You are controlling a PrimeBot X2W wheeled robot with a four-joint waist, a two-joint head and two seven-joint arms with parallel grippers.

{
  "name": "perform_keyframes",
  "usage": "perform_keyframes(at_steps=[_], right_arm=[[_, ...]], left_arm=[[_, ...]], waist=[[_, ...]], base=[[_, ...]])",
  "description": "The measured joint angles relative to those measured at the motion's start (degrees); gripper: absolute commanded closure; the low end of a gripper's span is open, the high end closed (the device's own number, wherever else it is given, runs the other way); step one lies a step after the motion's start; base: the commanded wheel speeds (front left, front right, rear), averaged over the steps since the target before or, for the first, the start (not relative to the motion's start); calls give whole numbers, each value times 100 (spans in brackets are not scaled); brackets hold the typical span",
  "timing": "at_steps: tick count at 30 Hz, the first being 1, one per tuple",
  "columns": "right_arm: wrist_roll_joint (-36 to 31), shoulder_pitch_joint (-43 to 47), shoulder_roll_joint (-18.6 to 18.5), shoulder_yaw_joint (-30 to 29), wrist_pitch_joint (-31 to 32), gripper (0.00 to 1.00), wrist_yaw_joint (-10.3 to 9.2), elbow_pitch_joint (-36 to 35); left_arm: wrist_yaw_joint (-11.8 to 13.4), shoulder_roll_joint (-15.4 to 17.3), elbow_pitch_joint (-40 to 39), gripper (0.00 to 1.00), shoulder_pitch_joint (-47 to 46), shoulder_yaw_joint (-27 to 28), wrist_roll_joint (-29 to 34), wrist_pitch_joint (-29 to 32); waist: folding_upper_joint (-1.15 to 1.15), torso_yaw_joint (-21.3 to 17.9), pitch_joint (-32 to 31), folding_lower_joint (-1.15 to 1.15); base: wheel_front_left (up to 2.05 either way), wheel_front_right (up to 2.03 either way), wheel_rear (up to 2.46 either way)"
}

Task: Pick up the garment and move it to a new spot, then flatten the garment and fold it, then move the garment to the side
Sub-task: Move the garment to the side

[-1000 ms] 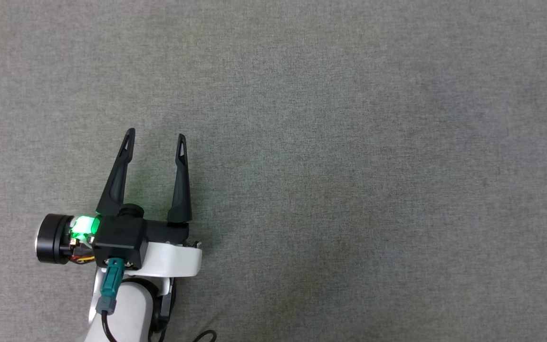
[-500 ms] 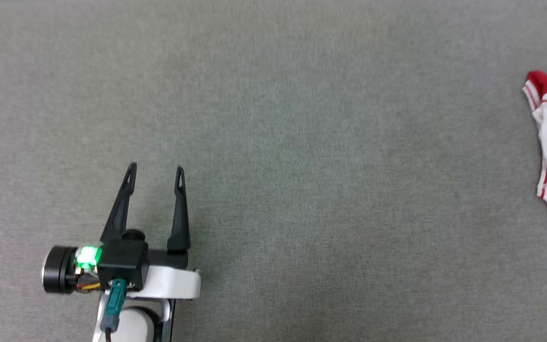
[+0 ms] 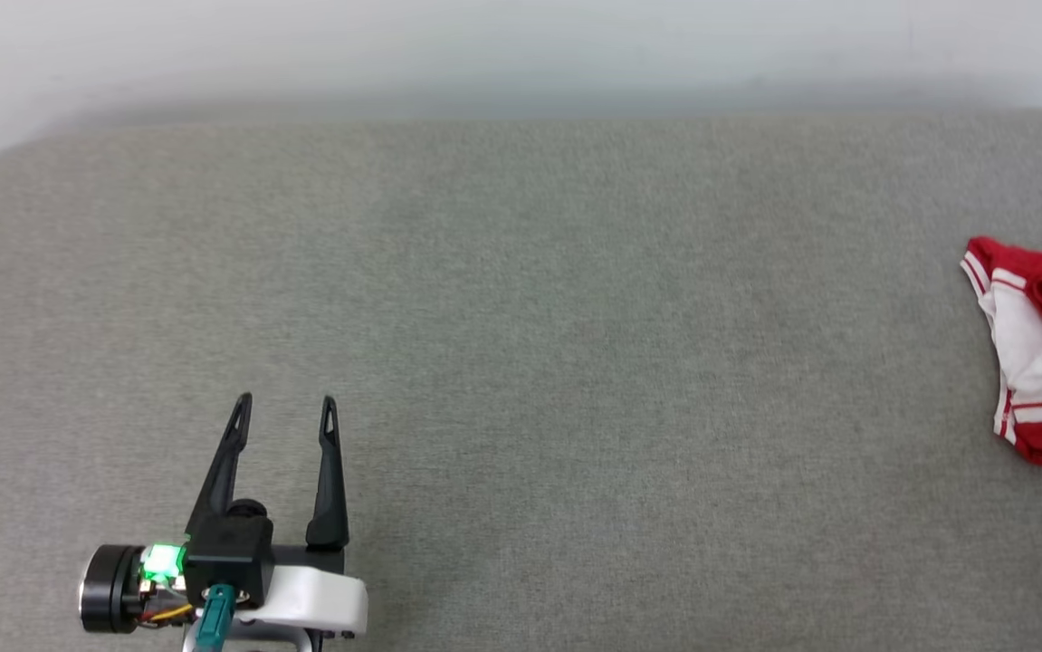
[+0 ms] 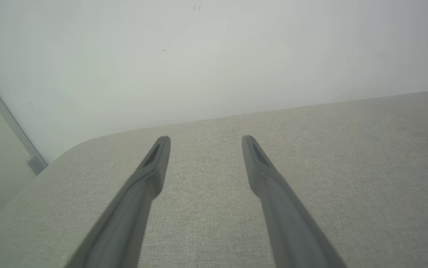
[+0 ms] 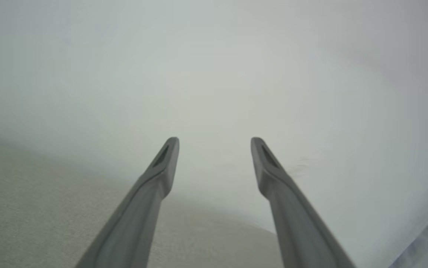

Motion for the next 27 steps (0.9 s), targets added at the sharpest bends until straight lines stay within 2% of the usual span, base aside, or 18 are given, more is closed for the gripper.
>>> perform_keyframes(at_steps=[6, 10, 19, 27], right_arm=[[-339, 573, 1034, 275, -650, 0, 0, -365], [-409, 979, 1525, 466, -876, 0, 0, -328], [-225, 1777, 2014, 555, -1077, 0, 0, 175], [-318, 2507, 2280, 408, -1109, 0, 0, 122]], left_arm=[[-27, 8, 101, 0, 196, 19, -29, 0], [-43, 8, 156, 0, 292, 33, -51, 0], [-92, 14, 193, 0, 425, 69, -58, 0], [-144, 5, 241, 0, 599, 100, -101, 0]], waist=[[0, 155, -387, 0], [0, 209, -600, 0], [0, 235, -887, 0], [0, 174, -1079, 0]], base=[[0, 0, 0], [0, 0, 0], [0, 0, 0], [0, 0, 0]])
